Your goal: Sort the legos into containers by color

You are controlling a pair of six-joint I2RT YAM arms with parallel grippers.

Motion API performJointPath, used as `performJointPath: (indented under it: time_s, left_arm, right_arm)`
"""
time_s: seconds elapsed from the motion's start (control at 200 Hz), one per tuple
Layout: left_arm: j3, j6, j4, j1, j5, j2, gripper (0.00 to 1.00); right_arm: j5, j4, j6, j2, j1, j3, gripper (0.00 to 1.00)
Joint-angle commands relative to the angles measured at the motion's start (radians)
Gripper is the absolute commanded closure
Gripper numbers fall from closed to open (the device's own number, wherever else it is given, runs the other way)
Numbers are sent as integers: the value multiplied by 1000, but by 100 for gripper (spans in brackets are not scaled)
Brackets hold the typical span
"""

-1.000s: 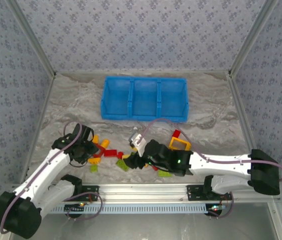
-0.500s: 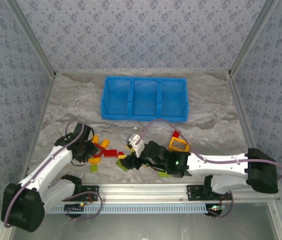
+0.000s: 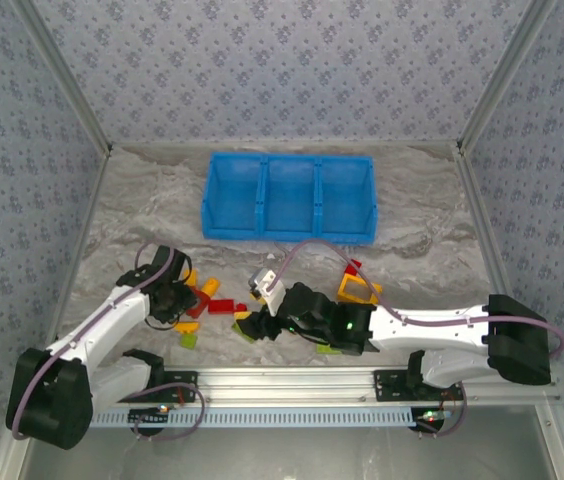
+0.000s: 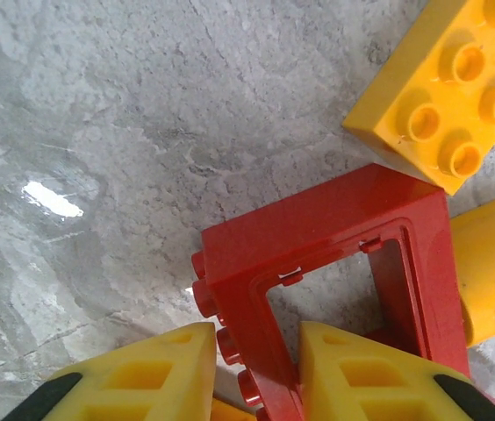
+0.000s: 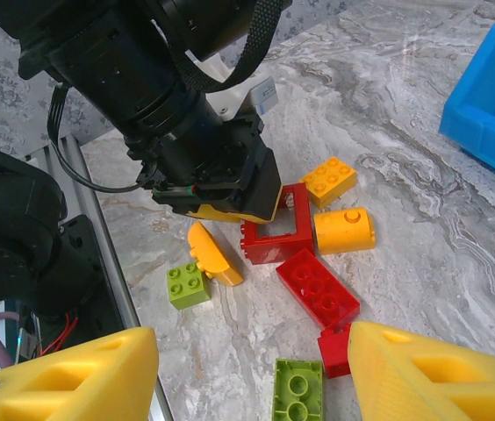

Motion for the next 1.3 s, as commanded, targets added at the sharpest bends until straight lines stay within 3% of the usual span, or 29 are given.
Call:
performJointPath:
  time_s: [0.0, 0.26, 0.405, 0.675, 1.054, 1.299]
  left_arm:
    - [-2, -4, 10, 5, -14, 1, 70]
    - [1, -6, 14, 5, -18, 13, 74]
    - [13, -5, 8, 5, -21, 53, 65]
    - [34, -12, 6, 4, -36, 100, 65]
    - [69, -13, 3, 1, -47, 89, 82]
    - [175, -8, -144, -19, -86, -20, 90]
  right_arm:
    - [22, 18, -6, 3, 10, 32, 39]
    - [28, 17, -7, 5, 10, 34, 39]
    - [31, 15, -4, 5, 9, 33, 39]
    - [35, 15, -5, 8, 11, 34, 39]
    - [37, 11, -6, 8, 11, 34, 39]
    - [82, -14, -25, -26, 11, 43, 39]
